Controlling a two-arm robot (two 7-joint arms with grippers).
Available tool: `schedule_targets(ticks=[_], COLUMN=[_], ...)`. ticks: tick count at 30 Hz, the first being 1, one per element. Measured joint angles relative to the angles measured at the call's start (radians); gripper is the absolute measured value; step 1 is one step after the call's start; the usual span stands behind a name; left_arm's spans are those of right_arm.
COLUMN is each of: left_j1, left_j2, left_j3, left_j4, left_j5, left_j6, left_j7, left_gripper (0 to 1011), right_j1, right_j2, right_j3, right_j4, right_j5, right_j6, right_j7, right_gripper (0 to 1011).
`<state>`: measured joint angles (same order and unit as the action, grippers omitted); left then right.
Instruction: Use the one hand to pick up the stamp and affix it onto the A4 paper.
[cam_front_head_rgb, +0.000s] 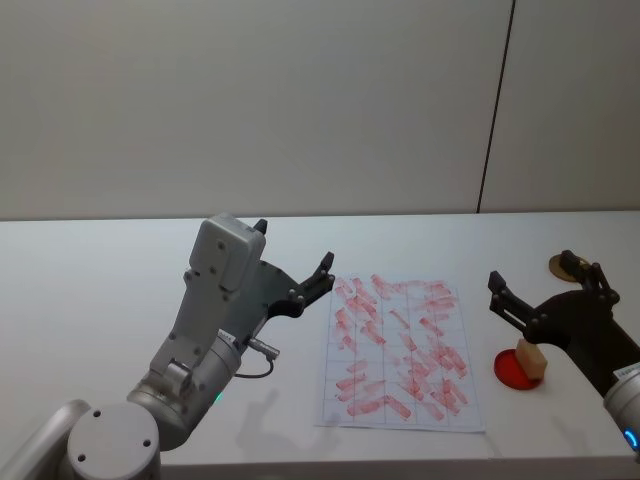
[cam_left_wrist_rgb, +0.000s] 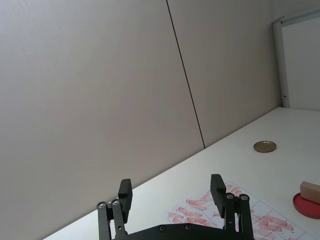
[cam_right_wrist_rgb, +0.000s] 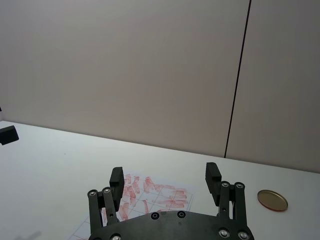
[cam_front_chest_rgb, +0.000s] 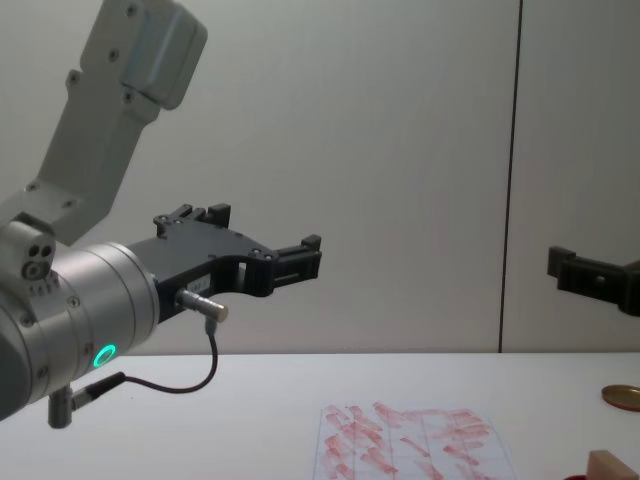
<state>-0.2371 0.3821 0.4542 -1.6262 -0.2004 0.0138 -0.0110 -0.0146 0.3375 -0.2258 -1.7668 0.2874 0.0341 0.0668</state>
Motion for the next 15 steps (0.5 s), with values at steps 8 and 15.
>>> schedule_targets(ticks=[8,15], left_j1=[0.0,0.0], left_j2=[0.0,0.0], left_j3=[0.0,0.0], left_j4=[0.0,0.0], left_j5=[0.0,0.0], left_j6=[0.0,0.0], left_j7=[0.0,0.0], left_gripper=[993,993], right_j1=[0.0,0.0], right_j2=[0.0,0.0], right_j3=[0.0,0.0], right_j4=[0.0,0.0], right_j5=[0.0,0.0], right_j6=[0.0,0.0], right_j7=[0.0,0.0], right_gripper=[1001,1001])
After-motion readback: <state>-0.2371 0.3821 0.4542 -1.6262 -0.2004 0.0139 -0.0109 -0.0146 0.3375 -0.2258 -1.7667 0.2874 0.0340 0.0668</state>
